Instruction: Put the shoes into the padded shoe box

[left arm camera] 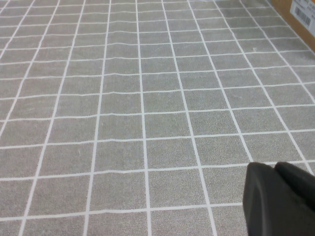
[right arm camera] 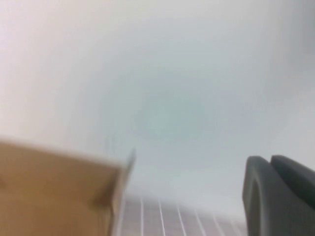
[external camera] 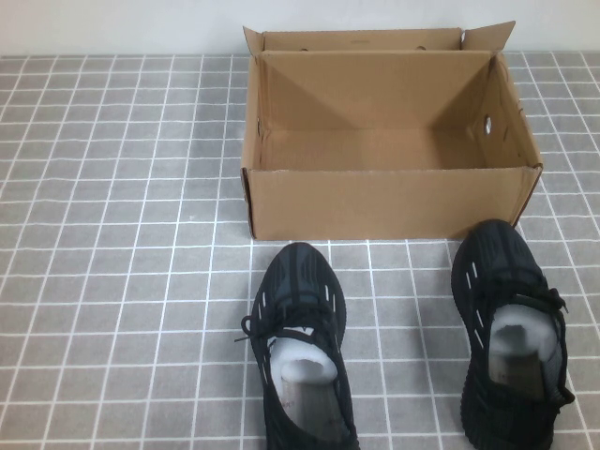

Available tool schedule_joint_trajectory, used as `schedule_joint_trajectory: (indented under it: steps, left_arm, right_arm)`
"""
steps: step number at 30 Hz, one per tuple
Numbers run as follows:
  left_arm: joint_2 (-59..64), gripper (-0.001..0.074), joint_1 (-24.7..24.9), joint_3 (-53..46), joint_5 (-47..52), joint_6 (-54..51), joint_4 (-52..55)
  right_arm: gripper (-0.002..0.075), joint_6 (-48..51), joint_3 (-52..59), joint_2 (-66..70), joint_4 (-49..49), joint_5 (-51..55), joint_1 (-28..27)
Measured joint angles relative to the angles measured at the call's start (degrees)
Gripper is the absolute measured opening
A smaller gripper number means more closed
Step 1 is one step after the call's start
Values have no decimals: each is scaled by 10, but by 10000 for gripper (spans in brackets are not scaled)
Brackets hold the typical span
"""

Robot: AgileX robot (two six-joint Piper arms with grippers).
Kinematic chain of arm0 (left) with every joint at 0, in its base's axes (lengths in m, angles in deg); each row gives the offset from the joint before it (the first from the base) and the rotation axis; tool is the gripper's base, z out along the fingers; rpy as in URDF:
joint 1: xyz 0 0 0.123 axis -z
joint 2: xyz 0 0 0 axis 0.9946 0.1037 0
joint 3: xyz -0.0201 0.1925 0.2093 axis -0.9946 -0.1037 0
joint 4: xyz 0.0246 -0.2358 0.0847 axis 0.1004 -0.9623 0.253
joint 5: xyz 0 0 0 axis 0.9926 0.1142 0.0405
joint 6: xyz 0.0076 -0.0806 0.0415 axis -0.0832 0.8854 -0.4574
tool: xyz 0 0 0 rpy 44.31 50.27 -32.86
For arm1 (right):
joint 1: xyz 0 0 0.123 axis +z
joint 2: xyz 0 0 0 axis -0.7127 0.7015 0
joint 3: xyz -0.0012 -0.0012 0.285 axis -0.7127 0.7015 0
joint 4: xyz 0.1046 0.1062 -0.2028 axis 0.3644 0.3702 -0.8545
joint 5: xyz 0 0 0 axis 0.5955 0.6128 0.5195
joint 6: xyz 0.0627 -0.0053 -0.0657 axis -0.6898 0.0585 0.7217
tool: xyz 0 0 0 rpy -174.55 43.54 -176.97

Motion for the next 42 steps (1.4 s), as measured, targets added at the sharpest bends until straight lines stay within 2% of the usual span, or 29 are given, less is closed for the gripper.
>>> schedule_joint_trajectory:
  steps: [6,11,14,17,21,28,32,35,38,42]
  left_arm:
    - [0,-4,0,0,0,0,0]
    - [0,-4,0,0,0,0,0]
    - [0,-4,0,0,0,0,0]
    - [0,-4,0,0,0,0,0]
    - [0,-4,0,0,0,0,0]
    - [0,-4,0,0,0,0,0]
    - [0,-4,0,0,0,0,0]
    - [0,-4,0,0,0,0,0]
    - [0,-4,0,0,0,0,0]
    - [0,-4,0,0,0,0,0]
  right_arm:
    - [-8,-1,0,0,28,-20,0]
    - [-6,-46,0,0,91,-168,0]
    - [-6,-50,-3,0,172,-269,0]
    - [-6,-58,-25,0,245,-294,0]
    - [-6,-14,-102,2,284,-213,0]
    - [-6,-5,-277,64,284,54,0]
    - [-6,-1,-339,138,280,203,0]
    - [-6,25,-356,191,252,259,0]
    - [-6,64,-353,218,218,265,0]
    - [-6,50,-352,246,267,313,0]
